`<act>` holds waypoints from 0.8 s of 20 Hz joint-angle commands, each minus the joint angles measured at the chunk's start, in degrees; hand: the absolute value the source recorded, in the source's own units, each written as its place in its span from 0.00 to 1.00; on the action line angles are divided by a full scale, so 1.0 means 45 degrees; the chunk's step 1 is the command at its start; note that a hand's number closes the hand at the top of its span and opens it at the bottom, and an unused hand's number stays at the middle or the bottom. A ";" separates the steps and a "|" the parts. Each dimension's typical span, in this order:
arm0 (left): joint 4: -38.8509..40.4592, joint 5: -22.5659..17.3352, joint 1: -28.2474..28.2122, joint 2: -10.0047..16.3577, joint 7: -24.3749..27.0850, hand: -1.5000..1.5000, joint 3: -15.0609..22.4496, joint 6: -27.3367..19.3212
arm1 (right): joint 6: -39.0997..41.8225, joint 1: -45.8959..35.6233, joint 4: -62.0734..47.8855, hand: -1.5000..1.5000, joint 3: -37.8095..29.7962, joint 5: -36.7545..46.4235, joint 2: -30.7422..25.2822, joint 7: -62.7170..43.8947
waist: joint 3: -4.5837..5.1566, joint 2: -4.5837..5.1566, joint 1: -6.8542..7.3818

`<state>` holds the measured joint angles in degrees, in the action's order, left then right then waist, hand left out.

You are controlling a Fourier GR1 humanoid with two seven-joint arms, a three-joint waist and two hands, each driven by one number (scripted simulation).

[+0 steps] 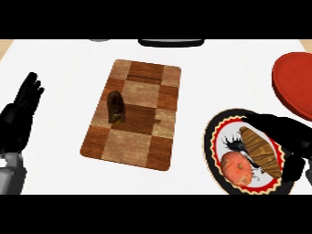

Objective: Pick the croissant from the plate and place it in the bowl

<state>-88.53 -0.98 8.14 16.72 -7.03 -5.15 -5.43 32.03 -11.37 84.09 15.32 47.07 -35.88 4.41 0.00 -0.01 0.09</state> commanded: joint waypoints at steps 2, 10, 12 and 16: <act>-0.0044 0.0152 0.0019 -0.0163 -0.0107 0.50 -0.0193 0.0375 | -0.0071 0.0115 -0.0278 0.00 -0.0243 0.0948 0.1062 0.0005 | -0.0001 -0.0001 -0.0004; 0.0421 0.0665 0.0295 -0.0413 0.0069 0.50 -0.0552 0.0261 | -0.0615 -0.0046 -0.1688 0.00 -0.0832 0.2133 0.1536 0.1002 | -0.0001 0.0003 -0.0006; 0.0730 0.0520 0.0273 -0.0470 0.0327 0.50 -0.0456 0.0500 | 0.0313 -0.0638 -0.2220 1.00 -0.0498 0.1853 0.1887 0.0913 | 0.0000 0.0016 0.0022; 0.0971 0.0836 0.0770 -0.0665 0.0361 0.50 -0.0405 0.0251 | -0.0629 -0.1314 -0.3631 1.00 -0.0606 0.2203 0.1899 0.2522 | -0.0004 0.0025 0.0030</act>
<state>-86.50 1.52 9.83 14.85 -6.50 -7.38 -3.57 30.95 -14.92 73.82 12.32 55.71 -28.40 11.19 0.33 -0.21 0.17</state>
